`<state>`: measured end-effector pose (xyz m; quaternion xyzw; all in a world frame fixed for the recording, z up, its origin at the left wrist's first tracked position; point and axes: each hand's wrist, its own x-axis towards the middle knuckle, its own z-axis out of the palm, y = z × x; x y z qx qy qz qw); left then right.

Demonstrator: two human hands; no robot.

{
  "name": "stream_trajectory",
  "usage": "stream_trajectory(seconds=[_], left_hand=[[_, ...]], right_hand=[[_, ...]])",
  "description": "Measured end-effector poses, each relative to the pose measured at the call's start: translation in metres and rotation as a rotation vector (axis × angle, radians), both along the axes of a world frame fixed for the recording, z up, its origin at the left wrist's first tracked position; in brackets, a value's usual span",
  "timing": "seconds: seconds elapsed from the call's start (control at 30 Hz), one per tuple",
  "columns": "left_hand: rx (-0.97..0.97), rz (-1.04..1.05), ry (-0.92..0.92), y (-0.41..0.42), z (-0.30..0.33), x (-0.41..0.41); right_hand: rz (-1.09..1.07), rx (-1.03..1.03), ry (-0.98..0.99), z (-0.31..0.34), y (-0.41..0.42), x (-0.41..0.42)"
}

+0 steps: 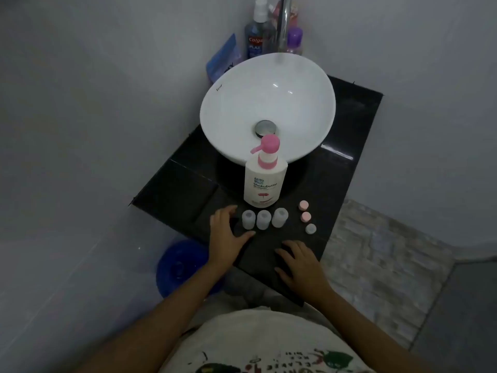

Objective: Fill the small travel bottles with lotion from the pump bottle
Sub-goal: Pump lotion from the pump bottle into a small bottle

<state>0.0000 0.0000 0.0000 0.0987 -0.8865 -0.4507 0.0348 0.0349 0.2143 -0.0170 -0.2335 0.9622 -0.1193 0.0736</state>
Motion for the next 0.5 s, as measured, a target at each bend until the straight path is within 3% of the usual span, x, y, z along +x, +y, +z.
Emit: stream_trajectory(seconds=[0.2,0.33,0.5], left_hand=[[-0.015,-0.036,-0.053,-0.001,0.004,-0.009],[0.076,-0.031,-0.092,-0.004,0.009,-0.004],[0.220,0.035,-0.057,-0.011,0.034,0.005]], right_hand=[[0.006,0.018,0.012,0.005,-0.001,-0.001],[-0.003,-0.039,-0.010,0.018,-0.002,-0.003],[-0.051,-0.472,0.067,0.095,-0.020,-0.029]])
